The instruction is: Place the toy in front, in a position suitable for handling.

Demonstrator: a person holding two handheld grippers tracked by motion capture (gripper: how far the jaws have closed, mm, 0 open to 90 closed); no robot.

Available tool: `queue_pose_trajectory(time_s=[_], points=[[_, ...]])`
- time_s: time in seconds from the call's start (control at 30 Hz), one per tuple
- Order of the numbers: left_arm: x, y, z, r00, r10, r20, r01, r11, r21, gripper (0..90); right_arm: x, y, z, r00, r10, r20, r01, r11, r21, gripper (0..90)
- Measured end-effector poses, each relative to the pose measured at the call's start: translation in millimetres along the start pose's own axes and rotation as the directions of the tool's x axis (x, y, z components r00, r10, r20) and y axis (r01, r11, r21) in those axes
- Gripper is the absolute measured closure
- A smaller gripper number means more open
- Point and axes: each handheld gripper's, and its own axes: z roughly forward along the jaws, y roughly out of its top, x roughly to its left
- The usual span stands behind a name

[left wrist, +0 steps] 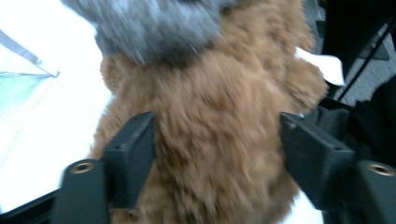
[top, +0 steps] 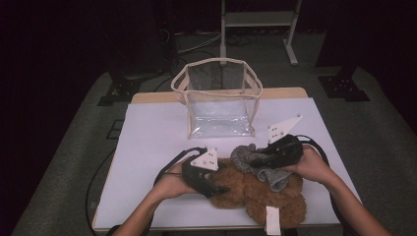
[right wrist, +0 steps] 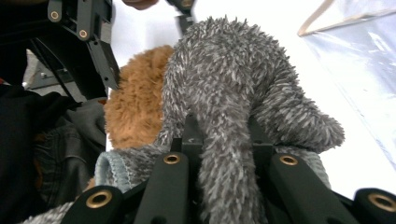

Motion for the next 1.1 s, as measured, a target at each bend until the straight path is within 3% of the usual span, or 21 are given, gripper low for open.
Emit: queue_pose_trajectory(time_s=[0.13,0.3,0.53,0.67,0.87,1.0,1.1], points=[[2.3,-0.3,7.1,0.9998,-0.004,0.017,0.004,0.9998,0.019,29.6,1.4,5.8,6.8,0.9995,-0.032,-0.006,0.032,0.999,0.025,74.7],[-0.3,-4.5,5.4,0.9995,-0.009,0.031,0.008,0.9994,0.033,32.8,-0.6,1.2,-7.7,0.9999,-0.012,0.013,0.011,1.000,0.005,74.7],[-1.0,-7.2,3.1,0.9995,-0.005,0.030,0.003,0.9990,0.046,32.7,0.9,-20.3,-50.6,0.9961,0.034,0.081,-0.032,0.999,-0.031,74.7],[0.9,-6.3,2.7,0.9993,-0.005,0.036,0.004,0.9991,0.042,32.5,1.7,-34.9,-64.6,0.9930,0.069,0.096,-0.065,0.997,-0.047,74.6],[6.2,6.3,-0.4,0.9994,-0.012,0.033,0.010,0.9992,0.039,25.6,0.5,-44.2,-54.8,0.9937,0.090,0.066,-0.085,0.993,-0.079,74.6],[8.0,14.2,5.3,0.9986,0.003,0.052,-0.006,0.9990,0.044,24.5,1.1,-34.9,-37.2,0.9970,0.072,0.028,-0.069,0.994,-0.088,74.5],[6.9,17.2,14.8,0.9982,0.026,0.055,-0.030,0.9968,0.074,24.7,2.8,-26.3,-25.2,0.9987,0.051,0.007,-0.051,0.995,-0.081,74.4]])
